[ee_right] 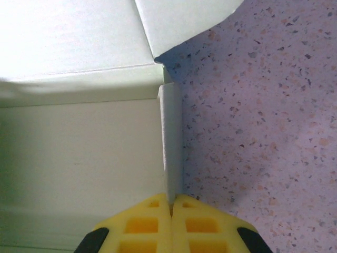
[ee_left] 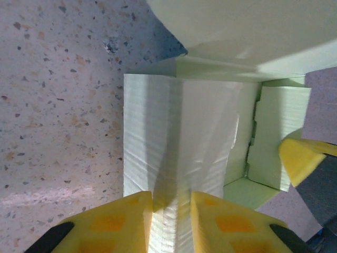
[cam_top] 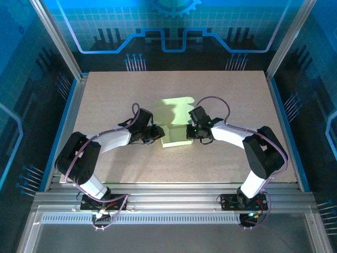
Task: Fold the paper box
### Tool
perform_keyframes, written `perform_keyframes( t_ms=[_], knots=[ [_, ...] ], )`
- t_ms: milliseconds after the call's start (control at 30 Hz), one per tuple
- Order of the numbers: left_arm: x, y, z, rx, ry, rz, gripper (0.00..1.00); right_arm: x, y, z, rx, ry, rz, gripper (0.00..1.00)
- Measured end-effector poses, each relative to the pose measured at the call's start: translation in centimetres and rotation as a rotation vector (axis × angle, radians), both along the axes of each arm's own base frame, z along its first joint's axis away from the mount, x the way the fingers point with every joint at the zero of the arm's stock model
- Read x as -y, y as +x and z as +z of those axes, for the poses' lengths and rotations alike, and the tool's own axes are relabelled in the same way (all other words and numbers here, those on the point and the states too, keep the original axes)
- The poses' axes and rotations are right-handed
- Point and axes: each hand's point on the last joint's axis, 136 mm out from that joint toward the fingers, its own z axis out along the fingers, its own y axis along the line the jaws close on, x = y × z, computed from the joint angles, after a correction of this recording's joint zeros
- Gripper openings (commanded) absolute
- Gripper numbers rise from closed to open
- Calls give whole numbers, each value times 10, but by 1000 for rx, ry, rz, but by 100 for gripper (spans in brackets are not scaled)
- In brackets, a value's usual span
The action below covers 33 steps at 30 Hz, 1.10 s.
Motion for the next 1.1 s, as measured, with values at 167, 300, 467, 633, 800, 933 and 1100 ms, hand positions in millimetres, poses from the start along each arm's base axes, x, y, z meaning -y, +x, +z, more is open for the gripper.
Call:
perform_keyframes(
  t_ms=[167, 300, 467, 633, 800, 933, 1100],
  knots=[
    [2, 1, -2, -7, -5, -5, 35, 0, 0, 0, 0, 0, 0, 0],
    [7, 2, -3, -6, -12, -15, 39, 0, 0, 0, 0, 0, 0, 0],
    [8, 0, -11, -26, -2, -18, 31, 0, 0, 0, 1, -1, -1, 0],
    [8, 0, -15, -33, 2, -21, 38, 0, 0, 0, 2, -2, -2, 0],
    [9, -1, -23, -51, 11, -23, 32, 1, 0, 0, 2, -3, -2, 0],
    [9, 1, -25, -54, 18, -26, 27, 2, 1, 0, 4, -7, -5, 0],
    [12, 5, -26, -53, 27, -27, 24, 5, 3, 0, 8, -11, -16, 0]
  ],
)
